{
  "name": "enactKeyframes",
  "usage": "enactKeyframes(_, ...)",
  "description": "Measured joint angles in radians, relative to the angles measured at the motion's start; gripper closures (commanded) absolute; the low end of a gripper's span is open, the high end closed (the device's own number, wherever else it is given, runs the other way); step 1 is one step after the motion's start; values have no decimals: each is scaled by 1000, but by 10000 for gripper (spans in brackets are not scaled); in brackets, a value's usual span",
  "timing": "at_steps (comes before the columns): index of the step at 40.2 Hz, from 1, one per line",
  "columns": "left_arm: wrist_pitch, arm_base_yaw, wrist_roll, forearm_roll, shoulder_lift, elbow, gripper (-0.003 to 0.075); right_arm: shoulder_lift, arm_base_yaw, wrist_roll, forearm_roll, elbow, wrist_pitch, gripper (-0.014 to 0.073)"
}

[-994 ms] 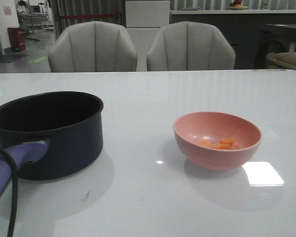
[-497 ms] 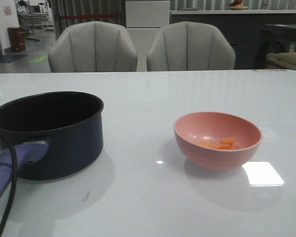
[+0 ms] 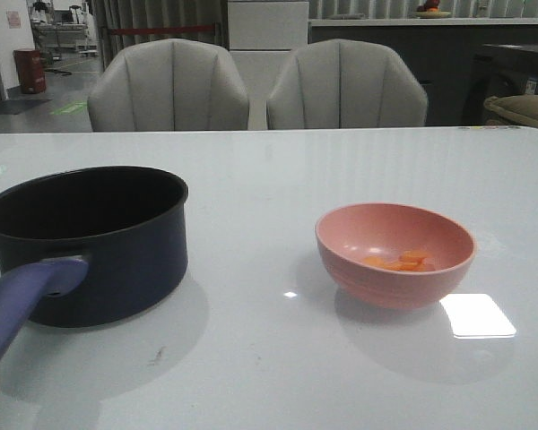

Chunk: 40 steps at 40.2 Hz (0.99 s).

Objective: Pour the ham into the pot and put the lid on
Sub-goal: 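Set the glass lid down beside the saucepan and release it, then lower the right gripper to the pink bowl rim and grasp it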

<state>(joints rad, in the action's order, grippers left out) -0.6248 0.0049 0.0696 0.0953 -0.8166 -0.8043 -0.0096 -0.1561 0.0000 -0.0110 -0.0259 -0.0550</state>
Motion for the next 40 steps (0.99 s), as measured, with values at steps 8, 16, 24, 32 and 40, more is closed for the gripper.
enactKeyframes(8, 117, -67, 0, -6, 271, 190, 136, 0, -1, 0, 0, 0, 0, 444)
enactKeyframes(16, 152, -204, 0, -15, 529, 315, 136, 0, -1, 0, 0, 0, 0, 444)
enactKeyframes(24, 118, -257, 0, -16, 715, 382, 136, 0, -1, 0, 0, 0, 0, 444)
enactKeyframes(32, 118, -257, 0, 5, 797, 435, 136, 0, -1, 0, 0, 0, 19, 444)
enactKeyframes(40, 124, -257, 0, 18, 801, 438, 136, 0, -1, 0, 11, 5, 183, 444)
